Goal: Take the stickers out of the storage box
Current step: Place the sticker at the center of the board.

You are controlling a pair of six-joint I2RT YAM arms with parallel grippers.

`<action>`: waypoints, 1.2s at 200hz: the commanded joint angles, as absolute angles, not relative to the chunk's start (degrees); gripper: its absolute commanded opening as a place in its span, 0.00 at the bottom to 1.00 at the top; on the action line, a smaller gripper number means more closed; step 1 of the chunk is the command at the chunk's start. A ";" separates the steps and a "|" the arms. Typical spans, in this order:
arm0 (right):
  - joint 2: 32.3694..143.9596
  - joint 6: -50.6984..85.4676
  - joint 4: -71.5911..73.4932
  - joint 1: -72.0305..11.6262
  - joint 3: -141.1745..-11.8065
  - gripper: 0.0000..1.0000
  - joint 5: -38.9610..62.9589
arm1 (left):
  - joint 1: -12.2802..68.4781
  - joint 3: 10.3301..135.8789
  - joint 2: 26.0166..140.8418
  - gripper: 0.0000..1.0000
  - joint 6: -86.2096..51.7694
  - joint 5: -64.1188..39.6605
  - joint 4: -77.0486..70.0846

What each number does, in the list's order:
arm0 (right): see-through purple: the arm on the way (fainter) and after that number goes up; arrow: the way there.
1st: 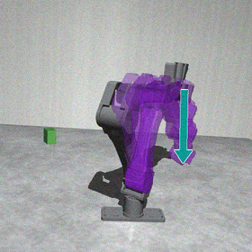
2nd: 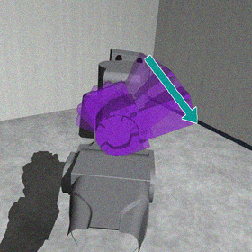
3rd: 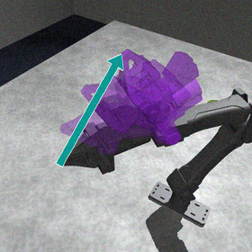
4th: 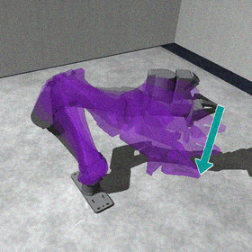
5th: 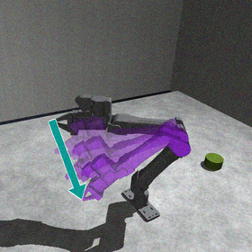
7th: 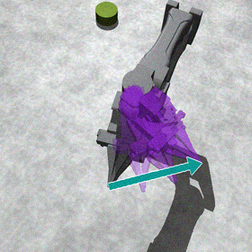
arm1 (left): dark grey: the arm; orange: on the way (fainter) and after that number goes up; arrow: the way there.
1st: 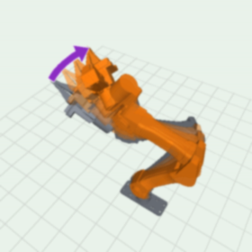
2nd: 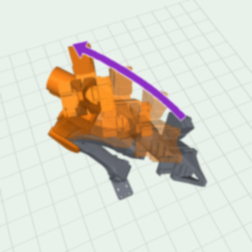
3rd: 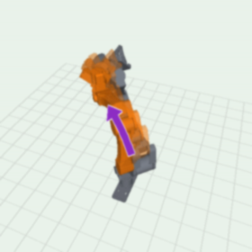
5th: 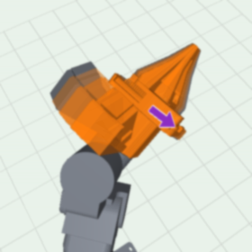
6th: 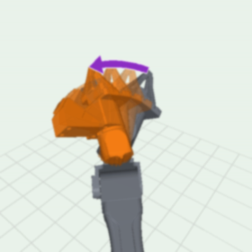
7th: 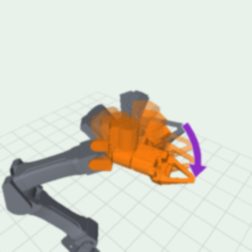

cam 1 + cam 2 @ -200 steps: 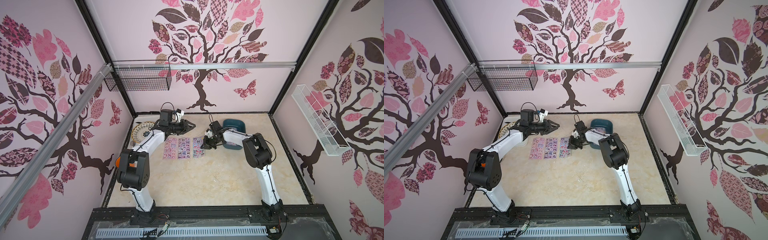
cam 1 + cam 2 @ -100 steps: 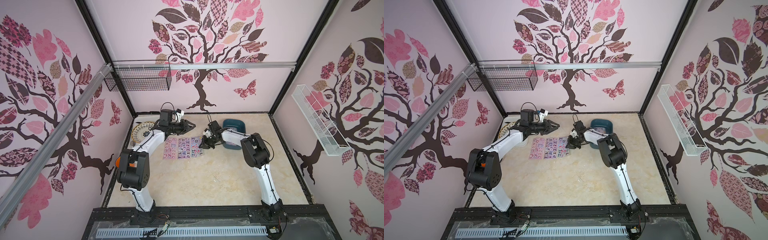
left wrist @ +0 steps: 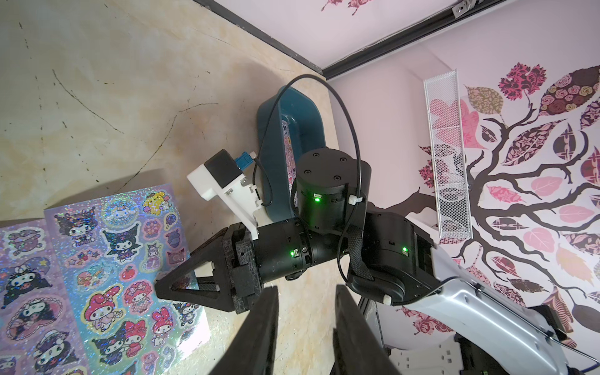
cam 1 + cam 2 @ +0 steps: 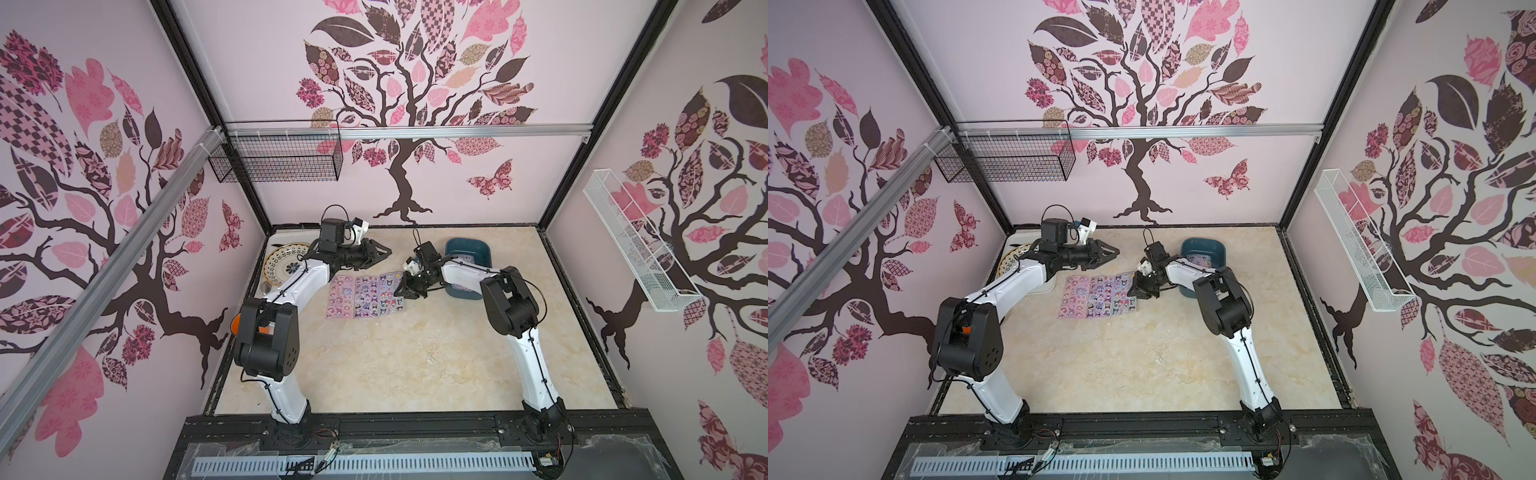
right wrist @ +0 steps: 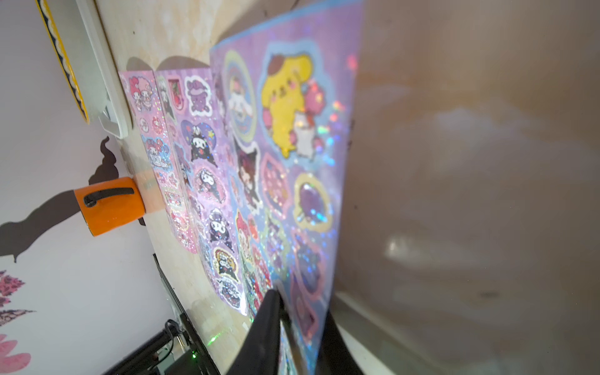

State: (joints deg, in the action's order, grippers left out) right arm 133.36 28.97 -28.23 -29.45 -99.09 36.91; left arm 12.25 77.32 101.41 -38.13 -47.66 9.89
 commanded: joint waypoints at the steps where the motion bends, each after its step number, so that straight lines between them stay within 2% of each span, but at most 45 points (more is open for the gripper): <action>1: 132.36 27.11 -33.70 -29.85 -98.88 0.26 31.57 | 12.05 77.56 100.81 0.35 -37.88 -48.25 9.22; 39: 130.47 24.51 -37.61 -29.77 -99.29 0.37 27.87 | 12.07 77.58 100.82 0.35 -38.00 -48.30 9.08; 67: 129.01 22.32 -41.03 -29.52 -100.44 0.42 25.01 | 12.08 77.52 100.81 0.35 -38.03 -48.33 9.06; 96: 125.77 21.02 -42.16 -28.36 -99.78 0.43 23.34 | 12.11 77.52 100.82 0.35 -38.06 -48.29 9.06; 160: 110.39 20.71 -32.08 -23.00 -87.50 0.45 16.71 | 12.07 77.65 101.32 0.35 -38.42 -48.61 8.89; 170: 108.85 20.44 -31.45 -21.68 -86.40 0.48 15.63 | 12.07 77.53 101.24 0.35 -38.40 -48.61 8.80; 195: 110.33 18.73 -34.22 -17.47 -88.96 0.51 15.20 | 12.13 77.53 101.25 0.35 -38.53 -48.65 8.78; 213: 111.96 17.01 -36.95 -15.86 -90.82 0.52 11.10 | 12.13 77.52 101.22 0.35 -38.33 -48.64 8.78; 220: 112.46 16.29 -37.47 -15.51 -91.20 0.54 8.86 | 12.13 77.52 101.16 0.35 -38.25 -48.69 8.75; 228: 113.06 15.59 -38.34 -15.22 -91.85 0.62 6.41 | 12.13 77.63 101.16 0.35 -38.21 -48.68 8.80; 240: 114.06 14.25 -39.99 -14.91 -93.36 0.69 2.06 | 12.13 77.63 101.23 0.35 -38.23 -48.77 8.82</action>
